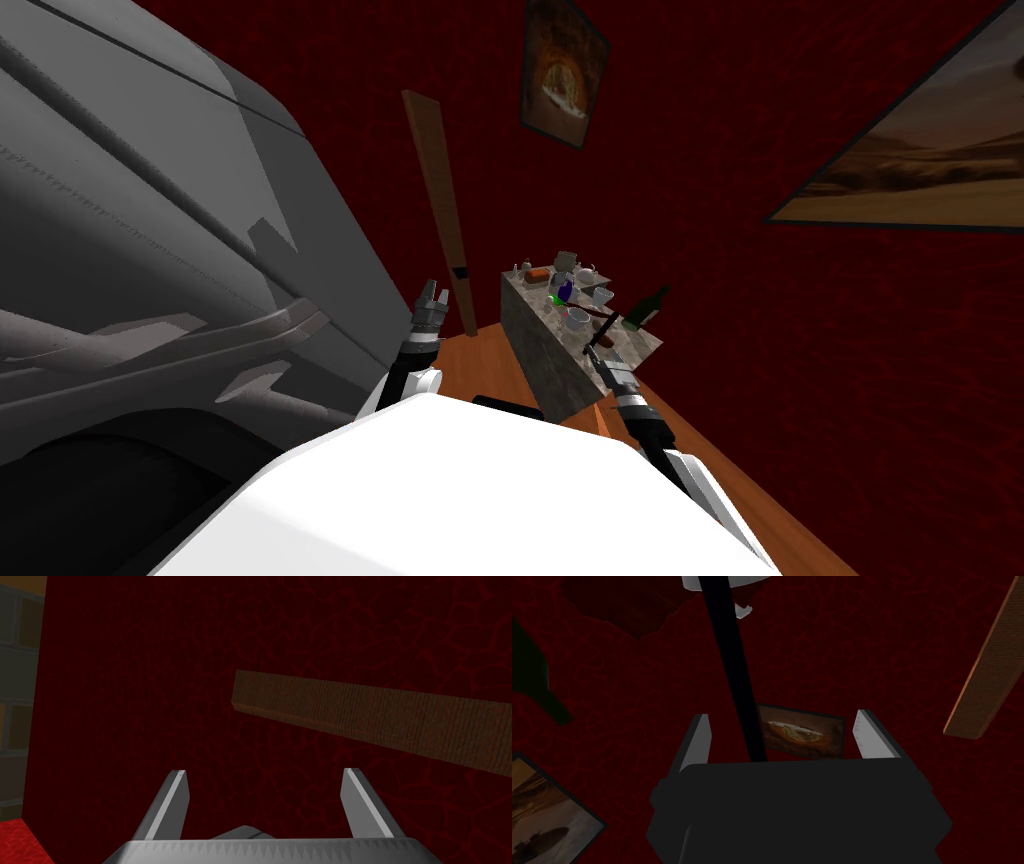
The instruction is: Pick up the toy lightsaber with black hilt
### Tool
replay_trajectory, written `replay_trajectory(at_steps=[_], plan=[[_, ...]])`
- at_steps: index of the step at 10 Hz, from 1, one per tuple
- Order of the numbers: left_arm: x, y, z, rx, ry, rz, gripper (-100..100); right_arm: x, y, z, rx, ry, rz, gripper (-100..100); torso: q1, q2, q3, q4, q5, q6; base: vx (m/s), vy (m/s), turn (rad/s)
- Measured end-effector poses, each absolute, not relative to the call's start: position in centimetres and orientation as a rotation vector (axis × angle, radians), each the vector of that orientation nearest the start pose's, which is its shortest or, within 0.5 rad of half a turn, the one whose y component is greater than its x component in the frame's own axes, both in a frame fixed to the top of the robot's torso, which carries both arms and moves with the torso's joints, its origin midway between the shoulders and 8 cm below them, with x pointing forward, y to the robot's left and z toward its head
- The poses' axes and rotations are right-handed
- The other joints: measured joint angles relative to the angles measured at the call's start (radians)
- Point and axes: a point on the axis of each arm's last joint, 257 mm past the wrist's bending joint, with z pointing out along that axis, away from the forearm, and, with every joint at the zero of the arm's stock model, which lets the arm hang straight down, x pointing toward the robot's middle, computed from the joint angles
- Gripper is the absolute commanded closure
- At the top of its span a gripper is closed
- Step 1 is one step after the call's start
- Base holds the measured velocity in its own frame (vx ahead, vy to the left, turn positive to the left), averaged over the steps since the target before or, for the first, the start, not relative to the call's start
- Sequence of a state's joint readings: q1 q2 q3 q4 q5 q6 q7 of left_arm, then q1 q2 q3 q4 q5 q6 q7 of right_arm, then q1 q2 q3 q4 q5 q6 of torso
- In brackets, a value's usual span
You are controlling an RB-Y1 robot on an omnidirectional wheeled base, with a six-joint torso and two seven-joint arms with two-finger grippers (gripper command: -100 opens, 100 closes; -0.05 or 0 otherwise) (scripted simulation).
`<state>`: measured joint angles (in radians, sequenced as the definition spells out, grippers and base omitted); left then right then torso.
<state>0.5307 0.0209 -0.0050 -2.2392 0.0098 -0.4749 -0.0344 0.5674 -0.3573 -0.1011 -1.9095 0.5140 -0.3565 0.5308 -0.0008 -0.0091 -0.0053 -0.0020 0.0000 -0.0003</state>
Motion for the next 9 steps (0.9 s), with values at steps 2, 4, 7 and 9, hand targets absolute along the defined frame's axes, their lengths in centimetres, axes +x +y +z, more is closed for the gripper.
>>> replay_trajectory(at_steps=[2, 4, 7, 9], plan=[[35.3, 28.4, -0.9, -0.712, 0.696, -1.249, 0, 37.4, -34.1, -22.3, -0.052, 1.555, 0.135, -100, 0.000, -0.001, 0.000, 0.000, 0.000, 0.000, 0.153, -0.006, -0.055], [35.3, 28.3, -0.9, -0.712, 0.696, -1.249, 0, 37.5, -34.6, -22.6, -0.080, 1.561, 0.104, 0, -0.001, 0.003, 0.001, 0.000, 0.000, 0.000, 0.040, -0.006, 0.000], [35.3, 28.3, -0.9, -0.711, 0.696, -1.249, 0, 39.2, -33.2, -23.7, -0.072, 1.561, 0.139, -100, 0.000, 0.012, 0.007, 0.003, 0.000, 0.000, -0.047, -0.009, -0.153], [35.3, 28.4, -0.9, -0.712, 0.696, -1.249, 0, 40.7, -31.8, -24.3, -0.070, 1.555, 0.168, -100, -0.001, 0.013, 0.007, 0.003, 0.000, 0.001, -0.074, -0.010, -0.238]])
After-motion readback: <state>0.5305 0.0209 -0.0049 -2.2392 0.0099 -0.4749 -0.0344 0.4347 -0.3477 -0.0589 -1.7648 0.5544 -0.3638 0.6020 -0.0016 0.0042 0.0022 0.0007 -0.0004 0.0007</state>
